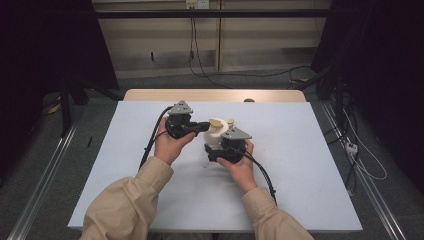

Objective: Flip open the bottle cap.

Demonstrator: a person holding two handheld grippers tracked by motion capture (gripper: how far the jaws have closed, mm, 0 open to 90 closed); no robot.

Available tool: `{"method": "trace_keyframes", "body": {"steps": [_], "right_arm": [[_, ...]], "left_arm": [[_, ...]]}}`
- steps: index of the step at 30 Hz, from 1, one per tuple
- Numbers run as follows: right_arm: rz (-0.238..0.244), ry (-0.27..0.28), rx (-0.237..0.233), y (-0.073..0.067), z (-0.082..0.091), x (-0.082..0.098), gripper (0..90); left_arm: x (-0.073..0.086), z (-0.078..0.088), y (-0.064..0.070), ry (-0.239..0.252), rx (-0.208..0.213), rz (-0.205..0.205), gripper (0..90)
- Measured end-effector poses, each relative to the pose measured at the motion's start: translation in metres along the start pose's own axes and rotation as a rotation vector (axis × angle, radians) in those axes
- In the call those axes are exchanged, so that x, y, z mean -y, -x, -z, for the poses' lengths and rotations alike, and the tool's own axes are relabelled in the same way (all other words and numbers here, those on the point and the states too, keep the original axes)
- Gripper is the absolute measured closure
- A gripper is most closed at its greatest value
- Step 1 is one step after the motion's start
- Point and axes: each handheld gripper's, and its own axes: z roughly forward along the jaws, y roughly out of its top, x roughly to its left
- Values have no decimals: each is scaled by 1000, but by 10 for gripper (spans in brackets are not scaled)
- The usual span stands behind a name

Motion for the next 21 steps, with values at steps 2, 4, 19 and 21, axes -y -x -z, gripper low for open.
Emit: {"method": "trace_keyframes", "body": {"steps": [2,4,19,21], "right_arm": [[0,0,0,0,0,0,50],[-1,0,0,0,0,0,50],[0,0,1,0,0,0,50],[1,0,1,0,0,0,50]], "left_arm": [[0,-1,1,0,2,-1,900],[-1,-1,0,3,3,4,900],[-8,-6,1,-5,0,-1,900],[-8,-7,1,-4,2,6,900]]}}
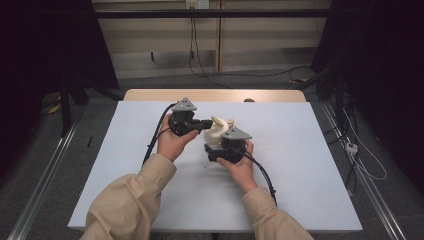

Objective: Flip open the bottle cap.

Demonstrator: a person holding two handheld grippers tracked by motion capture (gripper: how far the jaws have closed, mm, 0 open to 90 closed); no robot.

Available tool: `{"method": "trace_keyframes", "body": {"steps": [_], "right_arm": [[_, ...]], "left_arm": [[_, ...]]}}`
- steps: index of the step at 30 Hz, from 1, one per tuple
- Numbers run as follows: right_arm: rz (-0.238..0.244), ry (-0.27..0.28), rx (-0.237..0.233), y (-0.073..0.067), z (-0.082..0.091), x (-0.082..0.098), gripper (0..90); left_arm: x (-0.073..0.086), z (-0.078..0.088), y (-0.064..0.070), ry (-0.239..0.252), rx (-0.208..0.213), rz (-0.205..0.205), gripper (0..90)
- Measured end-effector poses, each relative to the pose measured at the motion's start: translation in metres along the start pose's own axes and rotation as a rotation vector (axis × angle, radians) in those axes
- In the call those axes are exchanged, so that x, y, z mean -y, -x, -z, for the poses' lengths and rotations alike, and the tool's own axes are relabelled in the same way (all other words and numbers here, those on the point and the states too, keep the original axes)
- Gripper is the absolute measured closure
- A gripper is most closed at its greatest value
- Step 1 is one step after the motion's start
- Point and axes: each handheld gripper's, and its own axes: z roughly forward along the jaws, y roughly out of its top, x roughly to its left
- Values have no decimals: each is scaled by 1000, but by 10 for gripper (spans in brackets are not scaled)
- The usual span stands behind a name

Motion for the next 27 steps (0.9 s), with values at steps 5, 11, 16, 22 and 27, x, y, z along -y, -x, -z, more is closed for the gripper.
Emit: {"method": "trace_keyframes", "body": {"steps": [5,11,16,22,27], "right_arm": [[1,0,1,0,0,0,50],[1,0,1,0,0,0,50],[2,0,2,0,0,0,50],[1,-2,2,0,0,0,50],[2,-1,3,0,0,0,50]], "left_arm": [[-2,-1,0,-1,1,-6,900],[-4,-1,1,-4,0,-5,900],[-5,-3,2,-2,4,-1,900],[-7,-4,2,-5,0,-4,900],[-8,-4,1,-6,0,-6,900]]}}
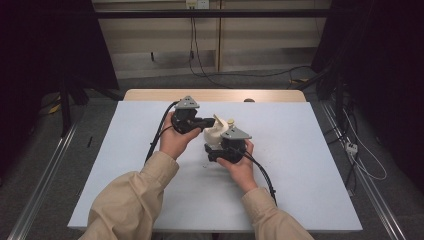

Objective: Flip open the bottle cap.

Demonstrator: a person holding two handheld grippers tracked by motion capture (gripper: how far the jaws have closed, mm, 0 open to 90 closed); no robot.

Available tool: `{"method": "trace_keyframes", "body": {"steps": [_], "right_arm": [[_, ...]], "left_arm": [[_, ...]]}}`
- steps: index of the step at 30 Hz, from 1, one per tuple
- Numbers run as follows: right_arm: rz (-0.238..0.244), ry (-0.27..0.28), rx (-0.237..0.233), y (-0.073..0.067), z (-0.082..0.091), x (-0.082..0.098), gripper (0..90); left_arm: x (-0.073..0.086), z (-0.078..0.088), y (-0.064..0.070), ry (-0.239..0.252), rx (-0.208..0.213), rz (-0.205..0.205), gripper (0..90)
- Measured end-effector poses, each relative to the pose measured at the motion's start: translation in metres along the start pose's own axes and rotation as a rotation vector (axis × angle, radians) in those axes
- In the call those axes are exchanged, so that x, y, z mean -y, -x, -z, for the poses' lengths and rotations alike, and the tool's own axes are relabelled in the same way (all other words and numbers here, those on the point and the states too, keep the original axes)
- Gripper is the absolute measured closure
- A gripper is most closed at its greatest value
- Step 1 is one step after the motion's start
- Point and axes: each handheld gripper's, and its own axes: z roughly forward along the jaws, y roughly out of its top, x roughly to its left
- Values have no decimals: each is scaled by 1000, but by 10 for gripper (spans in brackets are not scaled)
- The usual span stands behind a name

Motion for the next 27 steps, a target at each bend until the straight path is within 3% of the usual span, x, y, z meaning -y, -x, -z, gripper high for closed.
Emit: {"method": "trace_keyframes", "body": {"steps": [27], "right_arm": [[-2,-1,0,0,0,0,50]], "left_arm": [[-5,-9,2,-4,-3,-1,900]]}}
